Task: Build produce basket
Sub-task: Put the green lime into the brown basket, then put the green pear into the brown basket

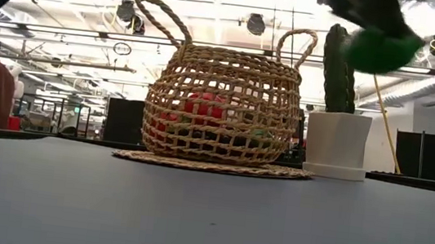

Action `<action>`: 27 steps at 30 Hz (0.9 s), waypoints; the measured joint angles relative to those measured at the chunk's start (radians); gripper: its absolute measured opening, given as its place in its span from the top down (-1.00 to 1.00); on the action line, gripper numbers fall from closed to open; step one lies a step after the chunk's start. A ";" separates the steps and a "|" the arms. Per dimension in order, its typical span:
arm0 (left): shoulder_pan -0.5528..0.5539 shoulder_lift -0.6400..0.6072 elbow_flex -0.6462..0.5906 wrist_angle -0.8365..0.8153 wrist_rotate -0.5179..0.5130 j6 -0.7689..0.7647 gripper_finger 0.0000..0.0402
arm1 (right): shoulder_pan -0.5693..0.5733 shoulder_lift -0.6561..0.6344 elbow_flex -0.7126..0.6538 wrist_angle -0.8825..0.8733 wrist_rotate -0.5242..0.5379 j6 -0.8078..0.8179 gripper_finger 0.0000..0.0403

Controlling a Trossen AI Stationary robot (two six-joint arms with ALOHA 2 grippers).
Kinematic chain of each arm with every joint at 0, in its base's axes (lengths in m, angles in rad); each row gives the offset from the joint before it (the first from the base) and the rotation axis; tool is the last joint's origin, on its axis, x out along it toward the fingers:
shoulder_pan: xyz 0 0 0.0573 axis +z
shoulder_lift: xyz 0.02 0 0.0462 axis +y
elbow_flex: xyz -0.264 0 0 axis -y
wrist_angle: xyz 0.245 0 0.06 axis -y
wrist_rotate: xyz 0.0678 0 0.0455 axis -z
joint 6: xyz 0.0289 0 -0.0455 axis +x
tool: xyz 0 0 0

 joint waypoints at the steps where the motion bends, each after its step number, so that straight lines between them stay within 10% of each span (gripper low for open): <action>1: 0.002 -0.017 0.002 -0.031 -0.032 -0.024 -0.17 | 0.000 -0.003 -0.002 -0.008 0.006 -0.001 -0.26; 17: 0.104 -0.324 0.002 -0.542 -0.272 -0.166 -0.13 | 0.027 0.001 -0.003 -0.033 0.014 0.035 -0.26; 27: 0.433 -0.325 -0.169 -0.585 0.156 -0.366 -0.64 | 0.033 -0.004 -0.002 -0.020 0.035 0.079 -0.26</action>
